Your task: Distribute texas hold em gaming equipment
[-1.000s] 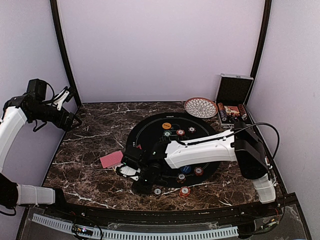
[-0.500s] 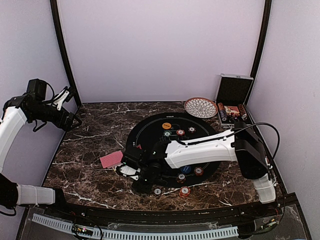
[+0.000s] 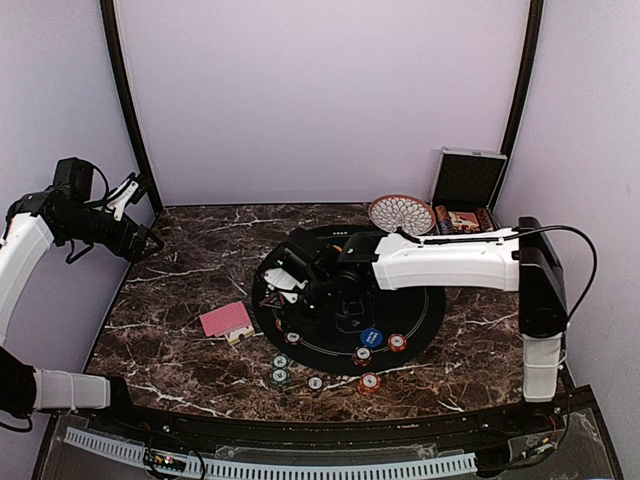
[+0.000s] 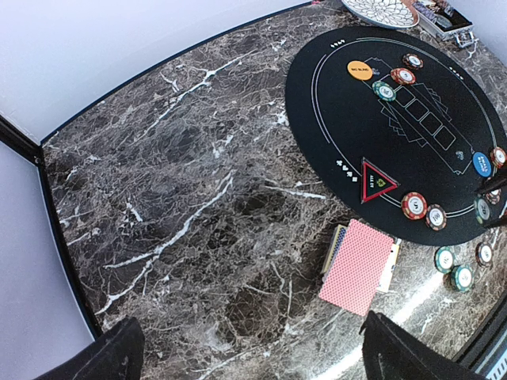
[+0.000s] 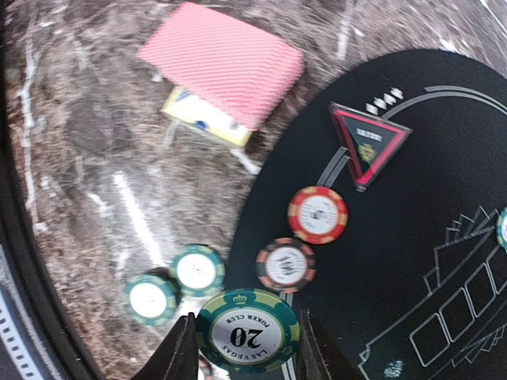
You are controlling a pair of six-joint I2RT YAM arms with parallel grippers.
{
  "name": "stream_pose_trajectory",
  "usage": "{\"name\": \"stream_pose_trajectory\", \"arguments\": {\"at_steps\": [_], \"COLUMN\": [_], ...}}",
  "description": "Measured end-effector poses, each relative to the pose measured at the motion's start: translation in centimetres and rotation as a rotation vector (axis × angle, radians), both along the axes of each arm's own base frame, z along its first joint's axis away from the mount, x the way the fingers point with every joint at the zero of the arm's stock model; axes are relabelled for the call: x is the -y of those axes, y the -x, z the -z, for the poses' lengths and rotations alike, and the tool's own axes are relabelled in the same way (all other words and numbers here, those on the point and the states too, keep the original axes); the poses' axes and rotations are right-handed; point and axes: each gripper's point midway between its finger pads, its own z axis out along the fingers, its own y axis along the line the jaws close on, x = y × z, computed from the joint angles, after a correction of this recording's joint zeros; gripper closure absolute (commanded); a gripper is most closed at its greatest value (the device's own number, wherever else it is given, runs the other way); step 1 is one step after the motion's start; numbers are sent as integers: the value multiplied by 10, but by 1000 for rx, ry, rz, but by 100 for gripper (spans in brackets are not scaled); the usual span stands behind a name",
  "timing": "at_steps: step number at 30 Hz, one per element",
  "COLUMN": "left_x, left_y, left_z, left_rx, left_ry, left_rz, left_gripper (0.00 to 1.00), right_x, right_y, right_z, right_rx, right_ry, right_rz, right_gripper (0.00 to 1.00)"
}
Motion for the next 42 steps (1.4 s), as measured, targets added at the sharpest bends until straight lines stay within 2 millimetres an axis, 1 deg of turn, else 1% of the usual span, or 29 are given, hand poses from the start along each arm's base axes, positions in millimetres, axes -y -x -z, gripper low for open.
{"name": "stream_pose_trajectory", "arguments": {"at_steps": [5,11,20,22,26,30,31,33,35,42], "left_x": [0,0,0,0,0,0,0,0,0,0], "left_y": [0,0,0,0,0,0,0,0,0,0], "left_z": [0,0,0,0,0,0,0,0,0,-1], "left_rx": [1,1,2,2,2,2,2,2,2,2], "left_ry": [0,0,0,0,0,0,0,0,0,0], "left_rz": [0,0,0,0,0,0,0,0,0,0], "left_gripper": [1,1,1,1,1,1,1,1,1,1], "right_x": [19,29,37,39,39,33,31,29,27,23], "right_y": [-19,-39,-56,-60,-70,-74,-74,-74,-75,-78], "right_z": [19,40,79,86,91,90,90,88,86,80], "right_rx": [-14,-23,-53,-61,-67,-73,-74,-75,-74,-62], "right_ry": [44,81,139,149,144,128,123,114,108,92], "right_rz": [71,127,170,180,195,194,192,190,189,193], "right_gripper": [89,88,85,82,73,68,64,53,47,44]}}
